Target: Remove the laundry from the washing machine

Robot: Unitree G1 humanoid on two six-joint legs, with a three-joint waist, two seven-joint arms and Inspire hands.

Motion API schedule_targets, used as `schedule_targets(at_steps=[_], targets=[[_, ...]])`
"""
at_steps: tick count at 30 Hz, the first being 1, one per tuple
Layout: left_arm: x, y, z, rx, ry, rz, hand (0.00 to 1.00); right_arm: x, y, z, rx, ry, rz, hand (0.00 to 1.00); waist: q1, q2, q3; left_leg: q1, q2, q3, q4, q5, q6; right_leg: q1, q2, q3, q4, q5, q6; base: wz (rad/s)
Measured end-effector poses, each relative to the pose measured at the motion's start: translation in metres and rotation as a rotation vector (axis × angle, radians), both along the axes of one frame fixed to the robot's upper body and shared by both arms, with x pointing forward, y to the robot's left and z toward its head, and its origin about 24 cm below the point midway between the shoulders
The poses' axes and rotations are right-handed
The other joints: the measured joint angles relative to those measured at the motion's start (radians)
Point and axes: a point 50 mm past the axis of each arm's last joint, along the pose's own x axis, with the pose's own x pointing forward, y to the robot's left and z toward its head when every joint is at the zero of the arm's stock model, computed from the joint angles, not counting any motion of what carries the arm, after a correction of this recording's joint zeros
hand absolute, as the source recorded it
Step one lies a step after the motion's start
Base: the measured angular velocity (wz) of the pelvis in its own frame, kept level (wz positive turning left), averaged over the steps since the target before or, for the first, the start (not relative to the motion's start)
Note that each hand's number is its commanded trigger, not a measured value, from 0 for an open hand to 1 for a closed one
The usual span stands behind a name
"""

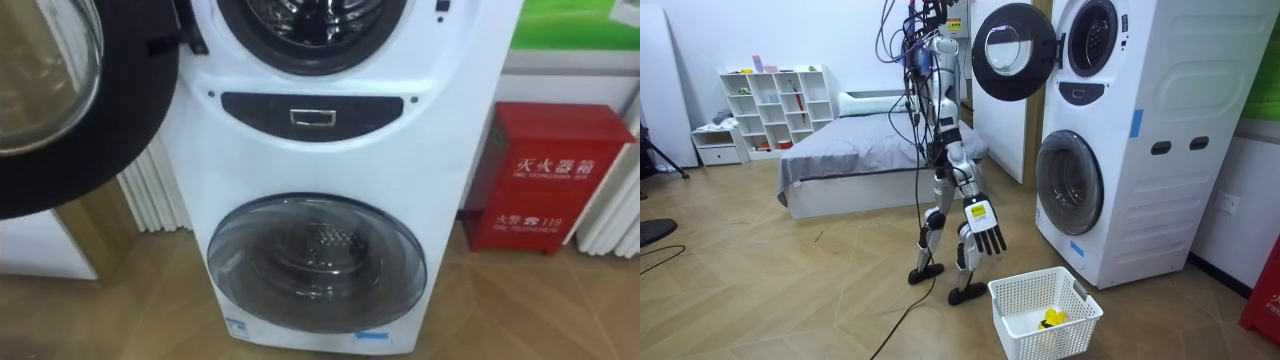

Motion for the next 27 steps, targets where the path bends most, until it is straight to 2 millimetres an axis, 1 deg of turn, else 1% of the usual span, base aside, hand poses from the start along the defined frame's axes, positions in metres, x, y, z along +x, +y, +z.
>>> schedule_targets(at_steps=[1,2,3,4,5,6,7,8,9,11,12,13,15,16,17,18,19,20,21,22,23,24,25,27], targets=[[0.007,0.008,0.021,0.048,-0.051,0.010,0.00,-0.005,-0.001,0.001,-0.004,0.010,-0.008,0.00,0.001,0.002,-0.0012,0.002,-0.002,0.002,0.000,0.000,0.000,0.001,0.001,0.001,0.000,0.000,0.000,-0.08],[0.009,0.015,0.042,0.102,-0.105,0.016,0.00,-0.009,-0.002,0.001,-0.003,0.018,-0.014,0.00,0.001,0.009,-0.0028,0.002,-0.002,0.008,0.000,0.000,0.000,0.001,0.002,0.006,-0.003,0.002,0.003,-0.08],[0.011,0.017,0.052,0.129,-0.127,0.017,0.00,-0.013,-0.002,0.002,-0.004,0.029,-0.008,0.00,-0.002,0.014,-0.0033,0.002,-0.002,0.008,0.000,0.000,0.000,0.002,0.002,0.007,-0.008,0.004,0.004,-0.04],[0.018,0.018,0.072,0.179,-0.175,0.004,0.00,-0.017,-0.003,0.002,-0.005,0.046,0.003,0.00,0.001,0.024,-0.0052,-0.003,-0.003,0.007,0.000,0.000,0.001,0.003,0.000,0.006,-0.018,0.010,0.008,0.00],[0.023,0.021,0.091,0.227,-0.211,-0.005,0.00,-0.023,-0.002,0.003,-0.004,0.065,0.007,0.00,0.006,0.033,-0.0029,-0.005,-0.006,0.008,-0.002,0.002,0.004,0.001,-0.001,0.009,-0.018,0.012,0.012,-0.03],[0.024,0.027,0.105,0.289,-0.180,-0.005,0.00,-0.024,-0.002,0.003,-0.003,0.065,0.006,0.00,0.011,0.044,-0.0040,-0.004,-0.008,0.010,-0.003,0.003,0.005,0.001,-0.001,0.012,-0.017,0.015,0.013,-0.07],[0.024,0.029,0.109,0.312,-0.154,-0.005,0.00,-0.024,-0.002,0.003,-0.001,0.063,0.003,0.00,0.011,0.048,-0.0031,-0.004,-0.008,0.010,-0.003,0.003,0.005,0.001,-0.002,0.013,-0.017,0.016,0.014,-0.06],[0.025,0.030,0.116,0.339,-0.141,-0.010,0.00,-0.026,0.000,0.002,0.010,0.065,0.003,0.00,0.013,0.057,0.0003,-0.005,-0.010,0.012,-0.004,0.004,0.008,-0.001,-0.003,0.013,-0.017,0.017,0.014,0.00],[0.028,0.030,0.120,0.343,-0.153,-0.012,0.00,-0.028,0.000,0.002,0.017,0.069,0.002,0.00,0.018,0.059,-0.0009,-0.006,-0.010,0.013,-0.006,0.005,0.008,-0.003,-0.003,0.014,-0.019,0.017,0.015,0.00],[0.040,0.031,0.145,0.362,-0.203,-0.016,0.00,-0.027,-0.002,0.003,0.022,0.067,-0.003,0.00,0.043,0.054,-0.0045,-0.013,-0.013,0.013,-0.018,0.010,0.015,-0.016,-0.003,0.017,-0.022,0.021,0.015,0.00],[0.042,0.031,0.153,0.373,-0.218,-0.017,0.00,-0.026,-0.004,0.004,0.020,0.061,-0.010,0.00,0.050,0.054,-0.0048,-0.014,-0.013,0.014,-0.018,0.010,0.015,-0.017,-0.002,0.020,-0.024,0.023,0.015,-0.06],[0.047,0.031,0.170,0.396,-0.263,-0.017,0.00,-0.025,-0.008,0.006,0.009,0.051,-0.020,0.00,0.062,0.052,-0.0063,-0.017,-0.013,0.016,-0.017,0.012,0.015,-0.018,0.000,0.023,-0.034,0.031,0.015,-0.04],[0.049,0.033,0.206,0.469,-0.332,-0.014,0.00,-0.018,-0.017,0.010,-0.017,0.027,-0.031,0.00,0.058,0.052,-0.0081,-0.018,-0.014,0.016,-0.018,0.014,0.016,-0.014,-0.003,0.022,-0.042,0.036,0.018,-0.02],[0.050,0.032,0.215,0.490,-0.346,-0.018,0.00,-0.018,-0.019,0.011,-0.021,0.024,-0.030,0.00,0.057,0.053,-0.0097,-0.018,-0.014,0.016,-0.019,0.015,0.016,-0.012,-0.003,0.022,-0.045,0.037,0.019,0.00],[0.051,0.030,0.230,0.529,-0.374,-0.029,0.00,-0.017,-0.021,0.012,-0.025,0.023,-0.027,0.00,0.050,0.052,-0.0106,-0.013,-0.014,0.015,-0.020,0.015,0.016,-0.004,-0.003,0.022,-0.048,0.038,0.019,0.00],[0.051,0.028,0.236,0.550,-0.379,-0.038,0.00,-0.017,-0.022,0.013,-0.027,0.025,-0.024,0.00,0.044,0.053,-0.0105,-0.009,-0.013,0.015,-0.021,0.015,0.016,0.002,-0.003,0.021,-0.052,0.038,0.020,0.07],[0.052,0.023,0.244,0.593,-0.380,-0.057,0.00,-0.018,-0.023,0.013,-0.029,0.028,-0.018,0.00,0.031,0.054,-0.0107,-0.003,-0.014,0.014,-0.022,0.015,0.016,0.010,-0.005,0.018,-0.052,0.038,0.020,0.05],[0.056,0.018,0.247,0.624,-0.378,-0.078,0.00,-0.018,-0.023,0.013,-0.022,0.029,-0.016,0.00,0.022,0.052,-0.0050,0.007,-0.015,0.015,-0.026,0.017,0.017,0.016,-0.005,0.018,-0.052,0.038,0.020,0.03],[0.057,0.017,0.248,0.634,-0.373,-0.087,0.00,-0.018,-0.022,0.013,-0.015,0.028,-0.014,0.00,0.016,0.049,-0.0042,0.008,-0.016,0.016,-0.027,0.018,0.017,0.017,-0.006,0.019,-0.052,0.037,0.021,-0.03],[0.059,0.015,0.247,0.649,-0.356,-0.093,0.00,-0.017,-0.022,0.013,-0.002,0.022,-0.008,0.00,0.003,0.050,-0.0037,0.010,-0.017,0.017,-0.027,0.019,0.018,0.016,-0.007,0.019,-0.050,0.037,0.021,-0.04],[0.059,0.015,0.246,0.649,-0.351,-0.097,0.00,-0.017,-0.022,0.013,0.005,0.020,-0.006,0.00,-0.008,0.045,-0.0001,0.010,-0.020,0.019,-0.027,0.022,0.018,0.015,-0.008,0.020,-0.048,0.037,0.021,0.00],[0.059,0.015,0.246,0.648,-0.350,-0.097,0.00,-0.017,-0.021,0.013,0.009,0.020,-0.006,0.00,-0.015,0.042,0.0018,0.010,-0.020,0.019,-0.027,0.022,0.018,0.015,-0.009,0.020,-0.047,0.037,0.021,0.00],[0.060,0.015,0.246,0.648,-0.349,-0.100,0.00,-0.019,-0.021,0.013,0.010,0.019,-0.014,0.00,-0.022,0.035,0.0047,0.010,-0.021,0.019,-0.028,0.024,0.021,0.015,-0.010,0.021,-0.046,0.038,0.021,0.03],[0.063,0.012,0.240,0.632,-0.352,-0.112,0.00,-0.021,-0.021,0.013,0.010,0.019,-0.031,0.00,-0.025,0.020,0.0054,0.010,-0.023,0.017,-0.027,0.026,0.022,0.016,-0.009,0.025,-0.050,0.041,0.022,0.00]])
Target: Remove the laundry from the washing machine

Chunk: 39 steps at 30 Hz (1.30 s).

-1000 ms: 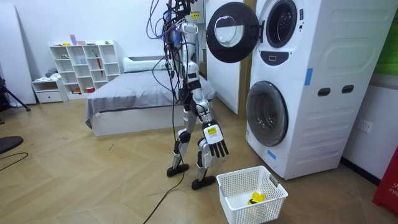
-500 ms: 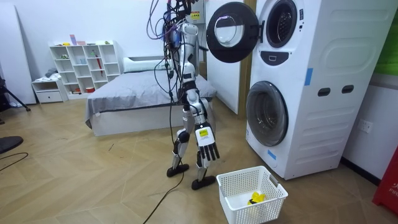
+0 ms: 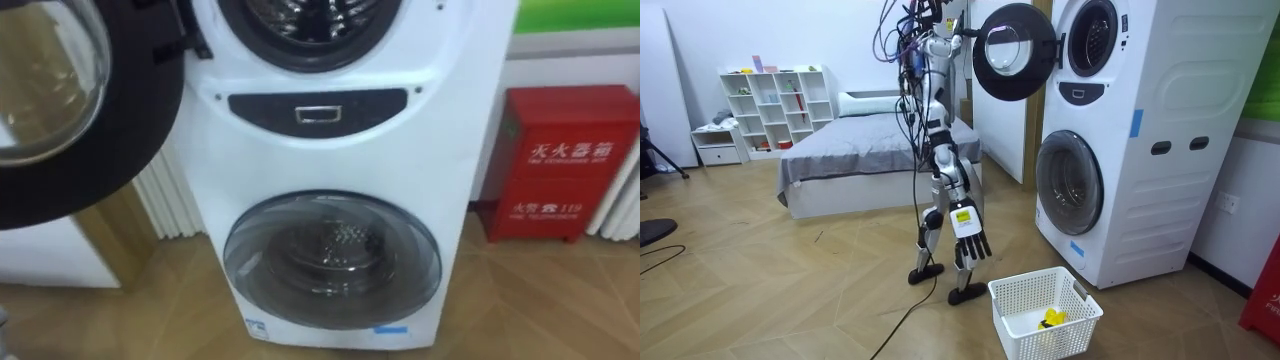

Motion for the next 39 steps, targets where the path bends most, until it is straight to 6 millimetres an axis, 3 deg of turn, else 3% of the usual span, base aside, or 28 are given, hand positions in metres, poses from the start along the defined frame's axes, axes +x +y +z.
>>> schedule_targets(at_steps=[4,8,11,12,16,23,28,34,36,39], targets=[[0.012,-0.012,-0.019,-0.035,0.020,-0.068,0.00,0.003,0.002,-0.001,0.014,0.002,-0.005,0.00,-0.002,-0.017,0.0005,-0.006,-0.001,-0.003,0.007,0.001,0.002,-0.001,-0.002,0.003,-0.012,0.013,0.006,0.02],[0.028,-0.029,-0.036,-0.035,0.068,-0.158,0.00,0.019,0.000,-0.001,0.007,-0.024,0.032,0.00,-0.027,-0.028,-0.0048,-0.020,-0.004,-0.009,0.003,0.006,0.007,0.005,-0.003,0.008,-0.032,0.039,0.005,0.01],[0.025,-0.024,-0.048,-0.058,0.072,-0.152,0.00,0.018,-0.006,0.002,-0.010,-0.009,0.057,0.00,-0.026,-0.015,-0.0015,-0.008,-0.003,0.001,-0.011,0.010,0.010,0.019,-0.001,0.008,-0.055,0.054,0.007,-0.09],[0.024,-0.021,-0.053,-0.068,0.082,-0.155,0.00,0.019,-0.008,0.004,-0.019,-0.011,0.064,0.00,-0.025,-0.012,-0.0051,-0.006,-0.004,0.002,-0.015,0.010,0.010,0.019,-0.002,0.009,-0.054,0.054,0.008,0.00],[0.021,-0.014,-0.063,-0.121,0.076,-0.159,0.00,0.018,-0.008,0.005,-0.027,-0.007,0.080,0.00,-0.027,0.005,-0.0063,0.001,-0.010,0.002,-0.029,0.016,0.015,0.015,-0.003,0.016,-0.049,0.052,0.011,-0.01],[0.013,-0.008,-0.084,-0.147,0.122,-0.147,0.00,0.021,-0.008,0.005,-0.038,-0.012,0.085,0.00,-0.026,-0.019,-0.0179,0.003,-0.015,0.002,-0.028,0.018,0.013,0.003,0.006,0.043,-0.030,0.048,0.010,-0.08],[0.009,-0.011,-0.100,-0.176,0.127,-0.155,0.00,0.026,-0.006,0.004,-0.048,0.007,0.128,0.00,-0.023,-0.043,-0.0139,0.003,-0.014,0.001,-0.029,0.021,0.011,0.003,0.008,0.039,-0.035,0.055,0.004,-0.03],[0.013,-0.024,-0.113,-0.261,0.051,-0.200,0.00,0.037,-0.002,0.002,-0.056,0.018,0.214,0.00,-0.021,-0.041,-0.0121,0.008,-0.014,-0.004,-0.030,0.023,0.011,0.012,0.007,0.034,-0.039,0.057,0.004,0.05],[0.016,-0.034,-0.128,-0.323,0.047,-0.215,0.00,0.043,0.000,0.002,-0.063,0.019,0.245,0.00,-0.026,-0.041,-0.0101,0.012,-0.016,-0.017,-0.031,0.023,0.013,0.022,0.000,0.023,-0.043,0.056,0.006,0.17],[0.020,-0.050,-0.128,-0.356,-0.027,-0.257,0.00,0.048,0.008,-0.003,-0.047,0.024,0.282,0.00,-0.029,-0.049,-0.0115,0.005,-0.020,-0.037,-0.031,0.026,0.017,0.022,-0.013,-0.002,-0.052,0.057,0.009,0.23]])
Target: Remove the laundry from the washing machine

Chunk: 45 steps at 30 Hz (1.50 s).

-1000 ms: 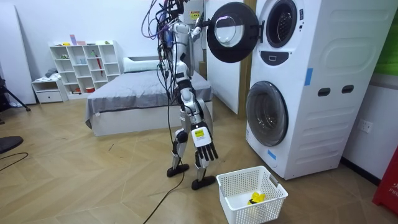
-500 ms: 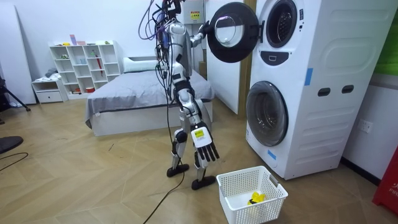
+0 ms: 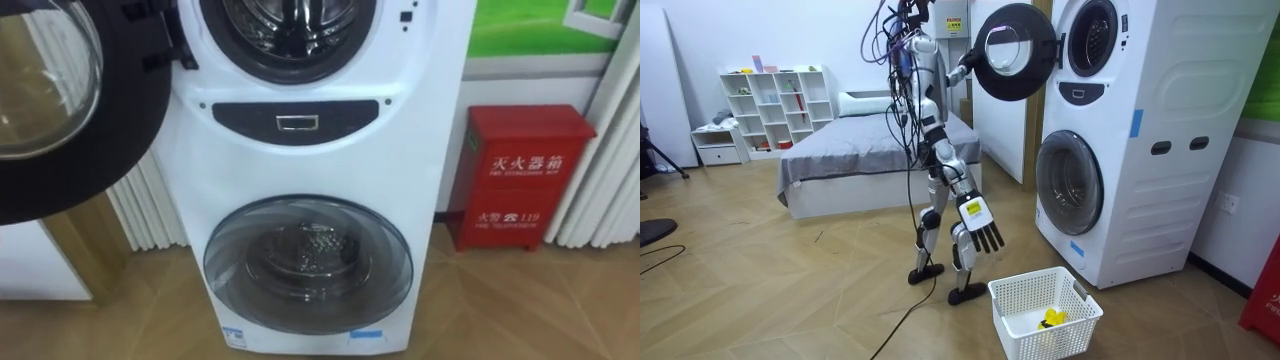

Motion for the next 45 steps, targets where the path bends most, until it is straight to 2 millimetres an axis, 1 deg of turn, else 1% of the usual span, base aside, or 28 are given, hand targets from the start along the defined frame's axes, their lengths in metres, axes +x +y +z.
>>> schedule_targets(at_steps=[1,3,4,6,8,11,12,14,19,20,22,25,26,27,28,30,31,33,35,36,37,38,39,40,41,42,44,45], targets=[[-0.001,-0.002,0.001,0.002,-0.005,-0.006,0.00,0.002,0.002,-0.001,0.007,-0.004,0.002,0.00,-0.003,-0.002,-0.0008,-0.004,-0.001,-0.006,0.000,0.001,0.002,0.000,-0.003,-0.005,-0.001,-0.001,0.001,0.29],[0.001,-0.013,0.005,-0.007,-0.035,-0.031,0.00,0.003,0.007,-0.003,0.021,0.000,0.012,0.00,-0.007,-0.006,0.0009,-0.015,-0.007,-0.030,0.001,0.005,0.007,0.003,-0.013,-0.015,-0.003,-0.004,0.006,0.30],[0.002,-0.024,0.006,-0.024,-0.063,-0.039,0.00,0.003,0.009,-0.005,0.025,0.012,0.033,0.00,-0.007,-0.005,0.0040,-0.016,-0.010,-0.035,0.000,0.007,0.012,0.002,-0.019,-0.024,-0.011,-0.004,0.010,0.31],[-0.001,-0.041,0.004,-0.032,-0.108,-0.056,0.00,0.002,0.017,-0.009,0.045,0.027,0.051,0.00,-0.007,-0.009,0.0068,-0.011,-0.014,-0.046,-0.008,0.011,0.019,0.016,-0.031,-0.043,-0.022,-0.004,0.018,0.26],[-0.005,-0.046,0.006,-0.017,-0.125,-0.066,0.00,0.003,0.024,-0.012,0.070,0.027,0.051,0.00,-0.007,-0.015,0.0090,-0.009,-0.017,-0.046,-0.014,0.013,0.022,0.016,-0.034,-0.043,-0.018,-0.004,0.023,0.05],[-0.005,-0.048,0.011,-0.012,-0.146,-0.064,0.00,0.007,0.029,-0.014,0.098,0.022,0.059,0.00,-0.011,-0.022,0.0138,-0.014,-0.021,-0.046,-0.015,0.011,0.028,0.017,-0.040,-0.045,-0.022,-0.001,0.028,0.00],[-0.006,-0.048,0.012,-0.011,-0.151,-0.063,0.00,0.009,0.029,-0.014,0.101,0.018,0.061,0.00,-0.011,-0.022,0.0138,-0.016,-0.022,-0.046,-0.015,0.011,0.029,0.018,-0.041,-0.049,-0.023,-0.001,0.028,0.04],[-0.006,-0.050,0.015,-0.015,-0.169,-0.059,0.00,0.007,0.031,-0.015,0.107,0.026,0.068,0.00,-0.020,-0.022,0.0182,-0.023,-0.026,-0.053,-0.015,0.012,0.034,0.018,-0.049,-0.067,-0.028,0.001,0.031,0.08],[-0.014,-0.064,0.015,-0.019,-0.213,-0.069,0.00,0.007,0.034,-0.016,0.126,0.037,0.086,0.00,-0.020,-0.018,0.0201,-0.028,-0.031,-0.061,-0.026,0.016,0.045,0.018,-0.056,-0.083,-0.041,0.008,0.037,0.05],[-0.014,-0.070,0.016,-0.033,-0.232,-0.079,0.00,0.008,0.035,-0.017,0.131,0.040,0.095,0.00,-0.020,-0.018,0.0201,-0.030,-0.032,-0.065,-0.029,0.018,0.048,0.014,-0.062,-0.100,-0.041,0.010,0.040,0.12],[-0.016,-0.077,0.016,-0.054,-0.259,-0.091,0.00,0.010,0.037,-0.018,0.137,0.052,0.110,0.00,-0.020,-0.018,0.0199,-0.036,-0.033,-0.069,-0.031,0.020,0.053,0.011,-0.068,-0.112,-0.045,0.014,0.044,0.10],[-0.016,-0.090,0.014,-0.037,-0.246,-0.124,0.00,0.014,0.041,-0.019,0.154,0.068,0.148,0.00,-0.021,-0.017,0.0187,-0.046,-0.035,-0.070,-0.032,0.024,0.059,0.011,-0.079,-0.125,-0.050,0.020,0.048,0.17],[-0.014,-0.096,0.014,-0.020,-0.234,-0.144,0.00,0.010,0.042,-0.020,0.163,0.082,0.150,0.00,-0.021,-0.015,0.0162,-0.050,-0.040,-0.070,-0.031,0.026,0.064,0.012,-0.085,-0.126,-0.054,0.021,0.050,0.26],[-0.014,-0.098,0.013,-0.018,-0.228,-0.151,0.00,0.010,0.043,-0.021,0.168,0.092,0.151,0.00,-0.021,-0.020,0.0184,-0.049,-0.045,-0.070,-0.030,0.028,0.066,0.012,-0.087,-0.127,-0.054,0.022,0.052,0.24],[-0.012,-0.105,0.012,-0.015,-0.216,-0.165,0.00,0.009,0.045,-0.022,0.177,0.109,0.159,0.00,-0.021,-0.020,0.0177,-0.048,-0.048,-0.068,-0.029,0.030,0.069,0.015,-0.092,-0.129,-0.056,0.025,0.055,0.22],[-0.011,-0.115,0.013,-0.004,-0.200,-0.190,0.00,0.006,0.049,-0.024,0.188,0.131,0.163,0.00,-0.021,-0.023,0.0173,-0.050,-0.047,-0.057,-0.030,0.033,0.075,0.016,-0.102,-0.134,-0.057,0.027,0.057,0.23],[-0.013,-0.122,0.011,-0.009,-0.197,-0.213,0.00,0.004,0.050,-0.025,0.195,0.144,0.158,0.00,-0.021,-0.023,0.0171,-0.049,-0.048,-0.041,-0.032,0.035,0.077,0.013,-0.107,-0.134,-0.057,0.032,0.066,0.16],[-0.018,-0.131,0.011,-0.004,-0.199,-0.250,0.00,0.003,0.054,-0.027,0.208,0.163,0.156,0.00,-0.021,-0.024,0.0161,-0.051,-0.048,-0.011,-0.033,0.036,0.080,0.010,-0.113,-0.134,-0.058,0.042,0.069,0.13],[-0.021,-0.142,0.009,-0.008,-0.196,-0.287,0.00,0.005,0.056,-0.028,0.222,0.171,0.154,0.00,-0.023,-0.026,0.0165,-0.052,-0.048,0.038,-0.034,0.037,0.083,0.012,-0.120,-0.134,-0.058,0.056,0.075,0.08],[-0.021,-0.145,0.008,-0.002,-0.190,-0.292,0.00,0.005,0.056,-0.028,0.223,0.174,0.153,0.00,-0.024,-0.025,0.0166,-0.055,-0.048,0.047,-0.035,0.037,0.084,0.012,-0.122,-0.134,-0.058,0.061,0.075,0.10],[-0.021,-0.149,0.007,0.012,-0.181,-0.304,0.00,0.006,0.056,-0.028,0.226,0.174,0.153,0.00,-0.028,-0.026,0.0160,-0.061,-0.047,0.072,-0.035,0.038,0.091,0.011,-0.126,-0.135,-0.058,0.068,0.073,0.19],[-0.020,-0.154,0.007,0.022,-0.179,-0.323,0.00,0.007,0.056,-0.028,0.230,0.175,0.154,0.00,-0.033,-0.026,0.0139,-0.067,-0.047,0.096,-0.038,0.039,0.096,0.010,-0.134,-0.140,-0.057,0.072,0.071,0.24],[-0.020,-0.157,0.007,0.031,-0.174,-0.333,0.00,0.007,0.056,-0.028,0.230,0.175,0.154,0.00,-0.034,-0.027,0.0131,-0.068,-0.047,0.106,-0.041,0.041,0.099,0.010,-0.137,-0.146,-0.057,0.075,0.071,0.30],[-0.021,-0.163,0.006,0.048,-0.163,-0.354,0.00,0.008,0.056,-0.028,0.229,0.175,0.157,0.00,-0.035,-0.029,0.0115,-0.068,-0.047,0.127,-0.048,0.043,0.103,0.007,-0.138,-0.150,-0.055,0.077,0.071,0.23],[-0.024,-0.167,0.005,0.056,-0.158,-0.375,0.00,0.011,0.056,-0.028,0.227,0.169,0.164,0.00,-0.036,-0.030,0.0102,-0.068,-0.048,0.152,-0.049,0.043,0.103,0.002,-0.138,-0.149,-0.049,0.077,0.072,0.17],[-0.026,-0.169,0.004,0.059,-0.157,-0.384,0.00,0.013,0.056,-0.028,0.226,0.166,0.168,0.00,-0.036,-0.033,0.0094,-0.068,-0.048,0.163,-0.049,0.043,0.103,0.001,-0.138,-0.149,-0.047,0.078,0.072,0.10],[-0.032,-0.176,0.002,0.080,-0.145,-0.413,0.00,0.016,0.056,-0.028,0.222,0.162,0.179,0.00,-0.049,-0.038,0.0105,-0.064,-0.049,0.210,-0.050,0.043,0.104,-0.001,-0.138,-0.151,-0.046,0.083,0.075,0.14],[-0.033,-0.178,0.001,0.081,-0.146,-0.421,0.00,0.019,0.056,-0.027,0.221,0.153,0.182,0.00,-0.049,-0.038,0.0109,-0.064,-0.049,0.223,-0.050,0.043,0.104,-0.003,-0.139,-0.151,-0.045,0.085,0.074,0.07]])
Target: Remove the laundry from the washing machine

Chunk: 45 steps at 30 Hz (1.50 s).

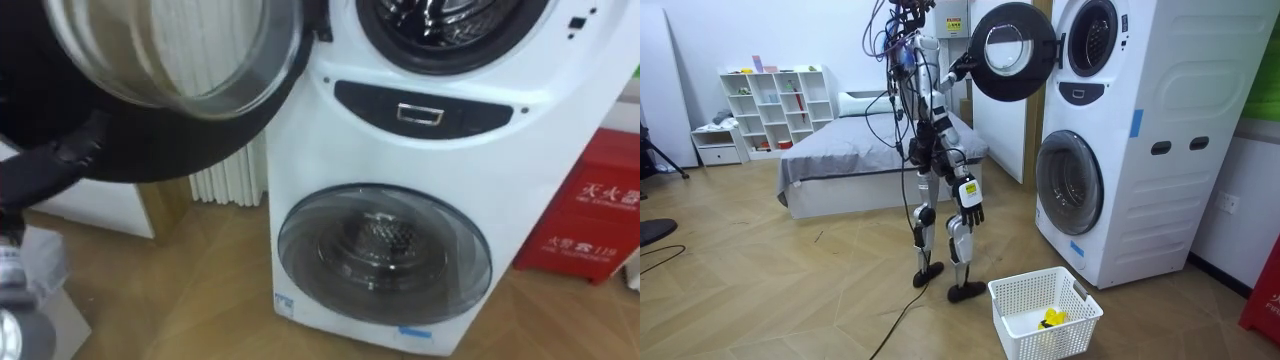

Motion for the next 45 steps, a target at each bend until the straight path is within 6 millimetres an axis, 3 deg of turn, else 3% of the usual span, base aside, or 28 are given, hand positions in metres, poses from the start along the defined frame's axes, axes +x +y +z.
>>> schedule_targets(at_steps=[3,6,9,11,12,13,14,15,16,17,18,19,20,21,22,23,24,25,26,27,28,29,30,32,35,38,39,45], targets=[[-0.005,0.000,-0.006,0.025,0.022,-0.033,0.00,0.008,0.000,0.001,0.002,-0.035,-0.009,0.00,-0.002,-0.004,0.0008,0.002,0.003,0.086,-0.006,-0.002,0.002,-0.003,-0.001,-0.009,0.011,0.006,-0.003,-0.05],[-0.006,-0.010,-0.012,0.038,0.043,-0.105,0.00,0.007,0.000,0.001,-0.007,-0.037,-0.024,0.00,-0.001,-0.011,-0.0011,0.001,0.008,0.153,-0.020,-0.006,0.008,-0.027,0.000,-0.085,0.063,-0.004,-0.006,0.14],[-0.010,-0.016,-0.016,0.034,0.056,-0.132,0.00,0.010,0.000,0.001,-0.010,-0.056,-0.024,0.00,0.000,-0.008,-0.0028,0.002,0.011,0.217,-0.018,-0.014,0.006,-0.035,0.008,-0.100,0.090,-0.012,-0.018,0.01],[-0.010,-0.026,-0.020,0.031,0.073,-0.200,0.00,0.006,0.001,0.000,-0.007,-0.052,-0.055,0.00,0.021,-0.002,-0.0082,0.003,0.017,0.263,0.008,-0.031,-0.027,-0.048,0.041,-0.109,0.134,-0.045,-0.058,0.03],[-0.010,-0.029,-0.020,0.033,0.077,-0.219,0.00,0.005,0.001,0.000,-0.009,-0.051,-0.058,0.00,0.036,-0.014,-0.0082,0.000,0.017,0.263,0.035,-0.043,-0.054,-0.053,0.041,-0.108,0.132,-0.048,-0.064,-0.21],[-0.011,-0.034,-0.023,0.032,0.089,-0.247,0.00,0.007,0.003,-0.001,-0.012,-0.054,-0.059,0.00,0.051,-0.036,-0.0088,-0.030,0.015,0.217,0.123,-0.058,-0.115,-0.051,0.025,-0.086,0.113,-0.048,-0.066,-0.23],[-0.011,-0.038,-0.024,0.036,0.094,-0.271,0.00,0.008,0.005,-0.001,-0.010,-0.063,-0.068,0.00,0.056,-0.055,-0.0077,-0.093,-0.010,0.016,0.240,-0.056,-0.129,-0.053,0.007,-0.029,0.089,-0.044,-0.061,-0.30],[-0.012,-0.041,-0.024,0.032,0.089,-0.289,0.00,0.016,0.005,0.000,-0.011,-0.094,-0.080,0.00,0.059,-0.036,-0.0071,-0.138,-0.039,-0.230,0.301,-0.095,-0.079,-0.075,0.018,0.011,0.091,-0.028,-0.041,-0.23],[-0.012,-0.042,-0.022,0.034,0.082,-0.297,0.00,0.021,0.006,0.000,-0.009,-0.113,-0.082,0.00,0.051,-0.021,-0.0072,-0.149,-0.041,-0.263,0.295,-0.133,-0.039,-0.088,0.040,0.003,0.103,-0.027,-0.037,-0.40],[-0.012,-0.041,-0.026,0.038,0.099,-0.298,0.00,0.024,0.016,-0.003,0.014,-0.133,-0.080,0.00,0.042,-0.023,-0.0105,-0.147,-0.022,-0.180,0.278,-0.123,-0.032,-0.079,0.045,-0.010,0.119,-0.046,-0.034,-0.44],[-0.012,-0.042,-0.035,0.022,0.136,-0.296,0.00,0.022,0.016,-0.003,0.021,-0.141,-0.081,0.00,0.039,-0.029,-0.0047,-0.098,-0.016,-0.141,0.210,-0.100,-0.073,-0.060,0.057,-0.045,0.134,-0.075,-0.036,-0.55],[-0.014,-0.041,-0.041,0.009,0.158,-0.289,0.00,0.021,0.015,-0.003,0.018,-0.137,-0.083,0.00,0.039,-0.025,-0.0083,-0.073,-0.016,-0.130,0.165,-0.083,-0.132,-0.052,0.065,-0.056,0.133,-0.086,-0.046,-0.52],[-0.017,-0.043,-0.046,0.006,0.178,-0.299,0.00,0.019,0.016,-0.003,0.016,-0.138,-0.098,0.00,0.045,-0.044,-0.0224,-0.079,-0.009,-0.155,0.188,-0.079,-0.172,-0.061,0.065,-0.058,0.159,-0.105,-0.045,-0.15],[-0.014,-0.048,-0.042,0.025,0.164,-0.341,0.00,0.017,0.016,-0.003,0.018,-0.142,-0.122,0.00,0.040,-0.047,-0.0102,-0.119,0.029,-0.183,0.280,-0.088,-0.089,-0.084,0.059,-0.057,0.205,-0.117,-0.027,0.23],[-0.010,-0.058,-0.037,0.066,0.142,-0.431,0.00,0.016,0.018,-0.004,0.030,-0.142,-0.159,0.00,0.030,-0.045,-0.0011,-0.180,0.044,-0.187,0.359,-0.166,-0.022,-0.119,0.015,-0.062,0.279,-0.142,0.003,0.00],[-0.015,-0.059,-0.045,0.062,0.178,-0.444,0.00,0.021,0.020,-0.004,0.046,-0.156,-0.168,0.00,0.031,-0.055,-0.0049,-0.160,0.039,-0.153,0.353,-0.167,-0.022,-0.106,-0.005,-0.065,0.275,-0.164,0.012,-0.33],[-0.017,-0.060,-0.048,0.046,0.190,-0.447,0.00,0.023,0.020,-0.003,0.050,-0.170,-0.165,0.00,0.029,-0.050,-0.0039,-0.142,0.040,-0.138,0.332,-0.162,-0.030,-0.091,-0.001,-0.072,0.253,-0.167,0.010,-0.78],[-0.017,-0.064,-0.053,0.021,0.220,-0.468,0.00,0.024,0.019,-0.002,0.052,-0.187,-0.166,0.00,0.021,-0.039,-0.0053,-0.112,0.037,-0.116,0.280,-0.142,-0.071,-0.058,0.007,-0.095,0.197,-0.167,0.008,-0.66],[-0.018,-0.068,-0.060,0.020,0.257,-0.510,0.00,0.025,0.019,-0.002,0.055,-0.197,-0.163,0.00,0.016,-0.026,-0.0056,-0.087,0.032,-0.097,0.217,-0.113,-0.119,-0.030,0.026,-0.106,0.150,-0.159,-0.008,-0.59],[-0.019,-0.073,-0.065,0.051,0.298,-0.571,0.00,0.028,0.021,-0.002,0.063,-0.208,-0.147,0.00,-0.007,-0.013,-0.0084,-0.080,0.030,-0.099,0.171,-0.077,-0.133,-0.013,0.048,-0.110,0.102,-0.152,-0.020,-0.32],[-0.019,-0.076,-0.067,0.069,0.315,-0.606,0.00,0.031,0.022,-0.001,0.069,-0.219,-0.142,0.00,-0.025,-0.015,-0.0091,-0.081,0.027,-0.099,0.153,-0.060,-0.119,-0.001,0.056,-0.115,0.080,-0.148,-0.025,-0.05],[-0.020,-0.084,-0.070,0.096,0.346,-0.668,0.00,0.035,0.024,-0.001,0.082,-0.241,-0.151,0.00,-0.054,-0.013,-0.0071,-0.082,0.017,-0.076,0.127,-0.039,-0.098,0.018,0.062,-0.125,0.038,-0.142,-0.031,-0.08],[-0.021,-0.090,-0.070,0.106,0.353,-0.714,0.00,0.036,0.024,0.000,0.088,-0.255,-0.170,0.00,-0.061,-0.013,-0.0069,-0.081,0.010,-0.048,0.118,-0.035,-0.090,0.042,0.065,-0.122,-0.005,-0.136,-0.033,-0.26],[-0.021,-0.099,-0.077,0.126,0.395,-0.785,0.00,0.037,0.025,0.000,0.092,-0.270,-0.173,0.00,-0.060,-0.012,-0.0033,-0.066,0.004,-0.023,0.112,-0.034,-0.089,0.081,0.075,-0.115,-0.050,-0.114,-0.042,-0.55],[-0.025,-0.110,-0.090,0.183,0.480,-0.917,0.00,0.040,0.030,0.000,0.107,-0.295,-0.154,0.00,-0.081,-0.016,-0.0006,-0.065,-0.008,-0.023,0.105,-0.034,-0.090,0.104,0.071,-0.111,-0.065,-0.061,-0.051,-0.39],[-0.031,-0.117,-0.096,0.207,0.523,-1.016,0.00,0.041,0.035,-0.001,0.120,-0.298,-0.146,0.00,-0.080,-0.035,0.0125,-0.067,-0.017,-0.002,0.091,-0.032,-0.086,0.101,0.071,-0.083,-0.083,-0.068,-0.045,-0.28],[-0.031,-0.117,-0.097,0.210,0.528,-1.025,0.00,0.041,0.036,-0.001,0.122,-0.299,-0.142,0.00,-0.079,-0.037,0.0135,-0.068,-0.017,0.003,0.091,-0.031,-0.084,0.099,0.072,-0.078,-0.083,-0.071,-0.046,-0.26],[-0.028,-0.130,-0.091,0.308,0.490,-1.096,0.00,0.048,0.039,0.000,0.132,-0.331,-0.107,0.00,-0.081,-0.016,0.0056,-0.083,-0.015,0.000,0.090,-0.014,-0.055,0.086,0.078,-0.080,-0.099,-0.086,-0.052,-0.10]])
